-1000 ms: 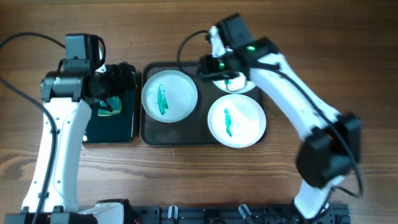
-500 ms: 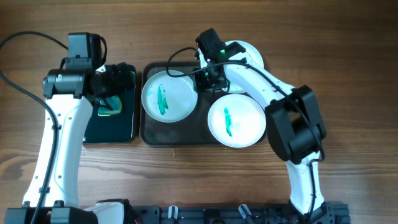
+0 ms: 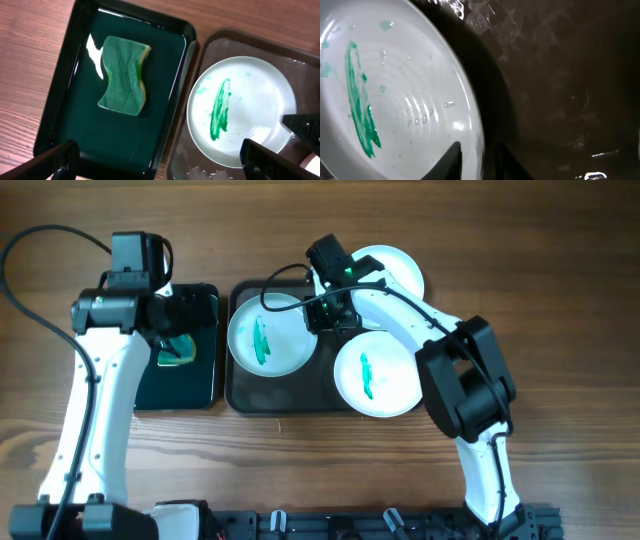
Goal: Clean dirty plates on tray and stack at the side
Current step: 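Grasp the green sponge with left gripper, lift it from water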
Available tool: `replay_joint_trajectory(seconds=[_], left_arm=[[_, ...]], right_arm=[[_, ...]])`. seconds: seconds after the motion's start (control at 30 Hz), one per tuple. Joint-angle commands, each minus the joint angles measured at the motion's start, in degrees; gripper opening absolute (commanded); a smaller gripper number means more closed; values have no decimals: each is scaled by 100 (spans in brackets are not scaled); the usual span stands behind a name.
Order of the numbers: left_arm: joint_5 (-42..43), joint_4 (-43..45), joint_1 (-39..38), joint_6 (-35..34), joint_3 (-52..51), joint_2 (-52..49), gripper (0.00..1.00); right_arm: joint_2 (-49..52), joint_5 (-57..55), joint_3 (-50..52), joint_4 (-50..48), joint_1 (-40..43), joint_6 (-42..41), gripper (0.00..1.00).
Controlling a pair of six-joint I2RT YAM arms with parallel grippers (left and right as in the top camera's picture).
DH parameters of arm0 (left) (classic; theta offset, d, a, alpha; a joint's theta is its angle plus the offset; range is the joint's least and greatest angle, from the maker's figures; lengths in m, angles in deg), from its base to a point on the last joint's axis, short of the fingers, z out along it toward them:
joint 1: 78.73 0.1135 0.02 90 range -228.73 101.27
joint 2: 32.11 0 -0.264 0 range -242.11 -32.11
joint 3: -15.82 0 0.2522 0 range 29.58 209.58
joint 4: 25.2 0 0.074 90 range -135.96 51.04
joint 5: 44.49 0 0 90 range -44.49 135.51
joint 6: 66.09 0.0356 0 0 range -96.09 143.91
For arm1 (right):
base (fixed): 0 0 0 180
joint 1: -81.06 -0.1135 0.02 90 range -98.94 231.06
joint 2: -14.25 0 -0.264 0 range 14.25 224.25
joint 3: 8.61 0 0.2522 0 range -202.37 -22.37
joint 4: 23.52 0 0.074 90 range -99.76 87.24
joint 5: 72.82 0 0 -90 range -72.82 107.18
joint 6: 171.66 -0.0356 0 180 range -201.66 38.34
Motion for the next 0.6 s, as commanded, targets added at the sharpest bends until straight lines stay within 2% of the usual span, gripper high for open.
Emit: replay_joint_trajectory(seconds=[0.0, 0.1, 0.17, 0.27, 0.43, 0.57], left_arm=[[-144, -7, 188, 136, 70, -398, 100], [-140, -15, 374, 133, 70, -570, 100], [-142, -4, 533, 133, 70, -640, 100], [-142, 33, 728, 138, 70, -660, 100], [-142, 245, 811, 479, 70, -826, 100], [-140, 262, 811, 479, 70, -1141, 95]], right_arm=[[125, 48, 55, -28, -15, -79, 21], [129, 48, 72, -31, -26, -81, 20], [136, 50, 133, -87, -26, -210, 13], [247, 59, 144, -144, -26, -348, 11], [317, 181, 144, -177, -26, -361, 11], [317, 181, 144, -162, -24, -358, 11]])
